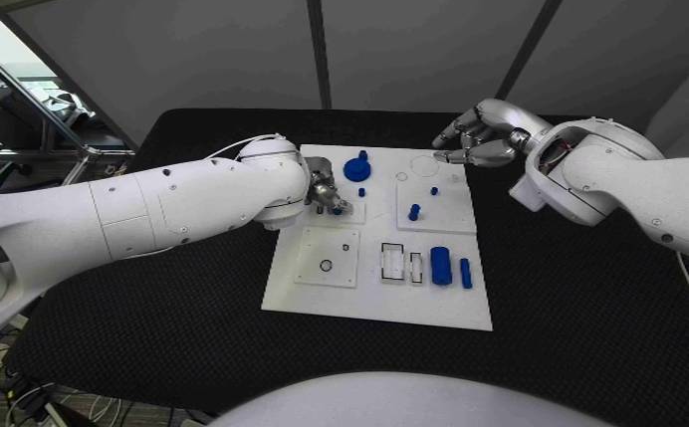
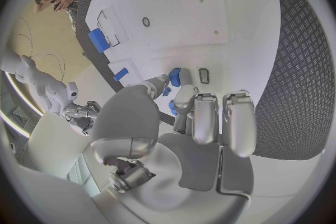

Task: Assemble the parts on the task board

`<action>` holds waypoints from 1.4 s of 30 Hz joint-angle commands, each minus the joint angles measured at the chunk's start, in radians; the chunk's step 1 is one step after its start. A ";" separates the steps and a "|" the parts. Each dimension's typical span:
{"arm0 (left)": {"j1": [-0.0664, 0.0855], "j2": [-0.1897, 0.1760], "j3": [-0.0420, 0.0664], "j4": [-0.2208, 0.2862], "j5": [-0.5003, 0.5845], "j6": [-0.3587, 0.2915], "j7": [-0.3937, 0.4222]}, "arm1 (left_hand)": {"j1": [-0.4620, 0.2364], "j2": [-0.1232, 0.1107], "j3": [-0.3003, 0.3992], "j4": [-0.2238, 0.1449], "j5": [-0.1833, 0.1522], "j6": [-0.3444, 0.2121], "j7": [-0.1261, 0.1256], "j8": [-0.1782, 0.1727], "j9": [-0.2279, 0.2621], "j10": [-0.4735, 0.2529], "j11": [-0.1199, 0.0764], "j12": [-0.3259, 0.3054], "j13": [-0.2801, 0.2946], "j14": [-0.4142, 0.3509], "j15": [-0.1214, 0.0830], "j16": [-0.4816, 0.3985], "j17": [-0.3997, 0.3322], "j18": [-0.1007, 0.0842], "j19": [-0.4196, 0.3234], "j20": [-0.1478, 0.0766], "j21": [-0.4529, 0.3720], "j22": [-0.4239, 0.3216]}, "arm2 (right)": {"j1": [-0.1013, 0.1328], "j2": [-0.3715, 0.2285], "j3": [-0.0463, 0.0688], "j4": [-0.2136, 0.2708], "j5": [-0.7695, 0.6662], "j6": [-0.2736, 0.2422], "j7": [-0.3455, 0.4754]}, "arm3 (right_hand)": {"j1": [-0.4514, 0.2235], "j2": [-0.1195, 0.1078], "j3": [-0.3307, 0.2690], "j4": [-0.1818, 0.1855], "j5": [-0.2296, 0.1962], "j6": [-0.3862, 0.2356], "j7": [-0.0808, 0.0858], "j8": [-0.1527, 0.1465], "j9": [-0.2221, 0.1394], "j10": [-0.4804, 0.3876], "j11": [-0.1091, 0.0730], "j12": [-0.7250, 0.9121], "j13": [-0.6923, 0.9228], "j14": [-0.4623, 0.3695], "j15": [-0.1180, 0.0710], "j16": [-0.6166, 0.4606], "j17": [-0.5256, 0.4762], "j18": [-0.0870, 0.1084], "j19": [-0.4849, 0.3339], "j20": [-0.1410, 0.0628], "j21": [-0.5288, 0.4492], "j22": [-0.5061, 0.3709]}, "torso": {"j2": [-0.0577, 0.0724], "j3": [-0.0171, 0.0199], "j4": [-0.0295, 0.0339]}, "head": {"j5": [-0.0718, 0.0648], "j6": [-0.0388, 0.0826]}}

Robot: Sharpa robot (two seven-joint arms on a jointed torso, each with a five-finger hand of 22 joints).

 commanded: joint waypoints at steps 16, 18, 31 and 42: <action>0.001 -0.038 0.094 0.041 0.009 -0.024 -0.009 | -0.002 0.011 -0.259 0.071 0.002 0.005 -0.002 0.002 -0.004 0.000 0.001 0.004 -0.004 0.066 -0.008 -0.004 0.115 -0.098 0.053 -0.006 -0.002 0.174 | 0.002 0.000 0.001 -0.006 -0.003 -0.002 0.007 | 0.002 -0.003 0.002 0.007 0.005 -0.007 -0.002 0.005 -0.001 -0.006 -0.002 -0.004 -0.001 0.031 -0.005 -0.004 -0.001 0.018 0.006 -0.002 -0.006 -0.002 | 0.001 0.0000 -0.0001 | -0.006 0.004; 0.001 -0.044 0.108 0.045 0.014 -0.018 -0.010 | 0.003 0.019 -0.281 0.071 0.003 0.003 -0.001 0.002 -0.004 -0.004 0.001 0.001 -0.009 0.066 -0.008 -0.005 0.114 -0.097 0.051 -0.006 -0.005 0.171 | 0.002 0.000 0.001 -0.007 -0.003 -0.002 0.007 | 0.002 -0.003 0.002 0.007 0.005 -0.007 -0.002 0.005 -0.001 -0.006 -0.002 -0.004 -0.001 0.031 -0.005 -0.004 -0.001 0.018 0.006 -0.002 -0.006 -0.002 | 0.001 0.0003 -0.0002 | -0.004 0.004; 0.053 -0.010 0.146 -0.109 0.058 0.157 -0.011 | 0.119 0.066 -0.345 0.068 0.006 -0.053 0.033 -0.068 -0.055 -0.086 0.030 -0.090 -0.115 0.059 0.016 -0.022 0.099 -0.078 0.007 0.013 -0.075 0.104 | 0.002 0.004 0.001 -0.013 -0.003 0.000 0.006 | 0.001 -0.005 0.002 0.008 0.007 -0.008 -0.002 0.005 -0.001 -0.006 -0.002 -0.004 -0.001 0.031 -0.005 -0.004 -0.001 0.018 0.006 -0.002 -0.006 -0.001 | 0.000 0.0012 -0.0003 | 0.002 0.008; 0.080 0.090 0.109 -0.328 0.067 0.233 0.031 | 0.122 0.082 -0.388 0.070 0.006 -0.066 0.047 -0.105 -0.090 -0.095 0.042 -0.093 -0.123 0.055 0.026 -0.027 0.093 -0.077 0.004 0.024 -0.080 0.102 | 0.002 0.006 0.001 -0.012 -0.003 -0.001 0.007 | 0.001 -0.005 0.002 0.008 0.007 -0.008 -0.002 0.005 -0.001 -0.006 -0.002 -0.004 -0.001 0.031 -0.005 -0.004 -0.001 0.018 0.006 -0.002 -0.006 -0.001 | 0.003 0.0003 -0.0008 | 0.004 0.014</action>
